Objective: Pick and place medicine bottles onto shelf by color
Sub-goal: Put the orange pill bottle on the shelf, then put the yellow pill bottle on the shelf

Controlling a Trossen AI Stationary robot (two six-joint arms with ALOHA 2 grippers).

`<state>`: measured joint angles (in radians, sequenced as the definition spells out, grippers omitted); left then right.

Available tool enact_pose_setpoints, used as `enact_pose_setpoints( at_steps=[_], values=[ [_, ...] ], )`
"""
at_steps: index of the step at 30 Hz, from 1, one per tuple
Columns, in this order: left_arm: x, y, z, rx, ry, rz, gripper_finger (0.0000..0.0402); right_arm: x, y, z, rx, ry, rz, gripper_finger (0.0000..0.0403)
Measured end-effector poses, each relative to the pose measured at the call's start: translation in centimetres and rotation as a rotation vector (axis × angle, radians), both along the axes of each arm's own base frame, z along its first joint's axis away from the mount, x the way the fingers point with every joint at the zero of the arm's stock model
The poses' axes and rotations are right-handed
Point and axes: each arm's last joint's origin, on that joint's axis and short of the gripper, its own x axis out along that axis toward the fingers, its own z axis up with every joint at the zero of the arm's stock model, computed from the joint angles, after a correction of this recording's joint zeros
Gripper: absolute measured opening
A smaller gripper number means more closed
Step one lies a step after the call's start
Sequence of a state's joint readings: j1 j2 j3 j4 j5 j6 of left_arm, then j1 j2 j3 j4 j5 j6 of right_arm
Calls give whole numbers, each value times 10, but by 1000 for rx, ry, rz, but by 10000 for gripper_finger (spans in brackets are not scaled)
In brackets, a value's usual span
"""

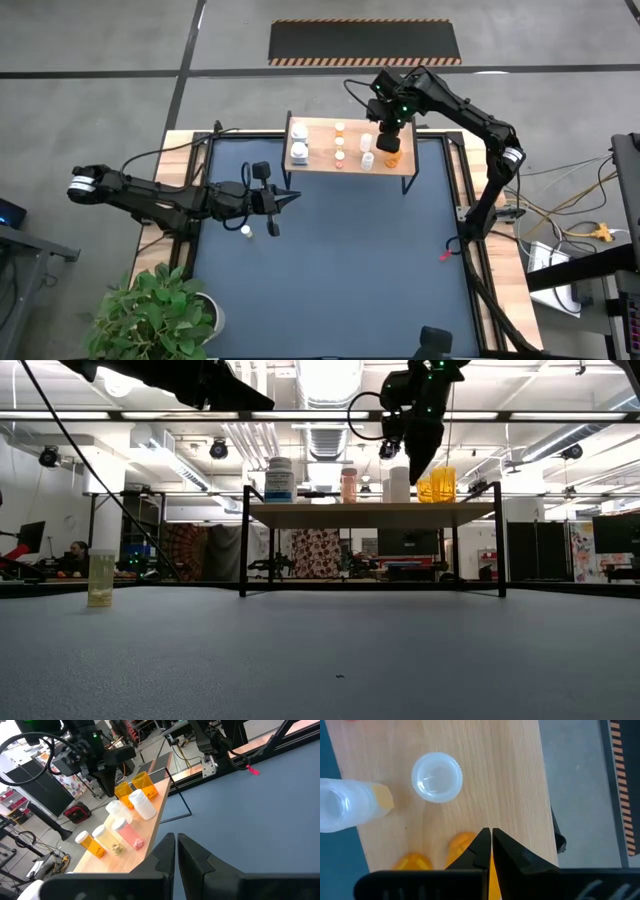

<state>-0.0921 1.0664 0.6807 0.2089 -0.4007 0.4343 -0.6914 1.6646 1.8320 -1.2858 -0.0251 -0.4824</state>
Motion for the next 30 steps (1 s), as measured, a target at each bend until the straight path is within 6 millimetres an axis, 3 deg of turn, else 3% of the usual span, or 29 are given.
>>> enact_pose_setpoints(
  at_steps=[17, 21, 25, 30],
  values=[
    [0, 0, 0, 0, 0, 0, 2, -2, 1, 0, 6, 15, 12, 9],
    [0, 0, 0, 0, 0, 0, 2, -3, 5, 9, -14, -12, 13, 9],
    [0, 0, 0, 0, 0, 0, 2, -5, 23, 25, -46, -60, 43, 9],
    [0, 0, 0, 0, 0, 0, 2, -3, 62, 40, -54, -130, 83, 9]
  ],
)
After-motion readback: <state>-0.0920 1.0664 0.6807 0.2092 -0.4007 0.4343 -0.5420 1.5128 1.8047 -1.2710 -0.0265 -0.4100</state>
